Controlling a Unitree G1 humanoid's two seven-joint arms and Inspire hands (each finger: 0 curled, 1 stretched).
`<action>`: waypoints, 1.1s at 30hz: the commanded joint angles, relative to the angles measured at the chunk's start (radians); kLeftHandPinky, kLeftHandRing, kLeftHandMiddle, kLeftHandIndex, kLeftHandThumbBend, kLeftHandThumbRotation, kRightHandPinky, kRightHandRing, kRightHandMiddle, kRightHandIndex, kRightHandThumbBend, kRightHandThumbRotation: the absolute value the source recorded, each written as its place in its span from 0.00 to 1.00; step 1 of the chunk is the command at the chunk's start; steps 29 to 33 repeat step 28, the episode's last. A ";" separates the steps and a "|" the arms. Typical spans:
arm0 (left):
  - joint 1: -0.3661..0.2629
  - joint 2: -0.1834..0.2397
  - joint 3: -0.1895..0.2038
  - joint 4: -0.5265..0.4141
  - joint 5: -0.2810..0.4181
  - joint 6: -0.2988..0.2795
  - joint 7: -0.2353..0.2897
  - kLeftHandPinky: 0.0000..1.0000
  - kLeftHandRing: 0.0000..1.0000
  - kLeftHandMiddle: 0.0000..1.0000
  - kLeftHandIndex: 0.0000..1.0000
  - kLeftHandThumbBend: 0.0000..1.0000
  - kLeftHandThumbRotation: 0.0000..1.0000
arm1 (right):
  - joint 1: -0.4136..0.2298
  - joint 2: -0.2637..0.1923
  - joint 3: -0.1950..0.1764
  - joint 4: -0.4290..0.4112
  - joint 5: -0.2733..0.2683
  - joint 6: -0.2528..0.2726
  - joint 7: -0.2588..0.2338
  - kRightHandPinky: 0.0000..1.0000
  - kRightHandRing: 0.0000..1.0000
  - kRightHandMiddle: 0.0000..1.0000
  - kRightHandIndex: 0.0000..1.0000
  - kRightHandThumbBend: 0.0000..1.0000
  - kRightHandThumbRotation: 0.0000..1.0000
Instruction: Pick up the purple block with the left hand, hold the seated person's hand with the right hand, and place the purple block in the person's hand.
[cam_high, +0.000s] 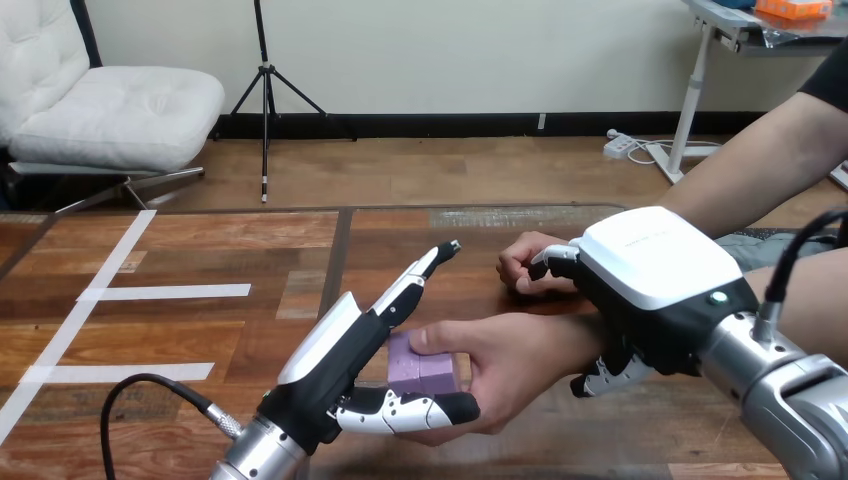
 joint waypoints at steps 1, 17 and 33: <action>-0.043 -0.001 0.008 -0.029 -0.034 -0.018 -0.009 1.00 1.00 1.00 1.00 0.94 0.67 | -0.007 -0.013 -0.050 -0.064 0.021 -0.011 -0.038 0.67 0.74 0.77 0.78 0.81 0.13; -0.029 -0.016 0.018 -0.020 -0.112 -0.031 -0.050 0.99 1.00 1.00 1.00 0.93 0.65 | 0.078 0.013 -0.100 -0.122 0.087 -0.034 -0.100 0.68 0.75 0.76 0.76 0.79 0.12; 0.009 -0.114 0.048 -0.001 -0.347 -0.093 -0.104 0.82 0.86 0.88 0.86 0.81 0.46 | 0.198 0.113 -0.150 -0.149 0.195 -0.079 -0.282 0.66 0.72 0.75 0.75 0.72 0.17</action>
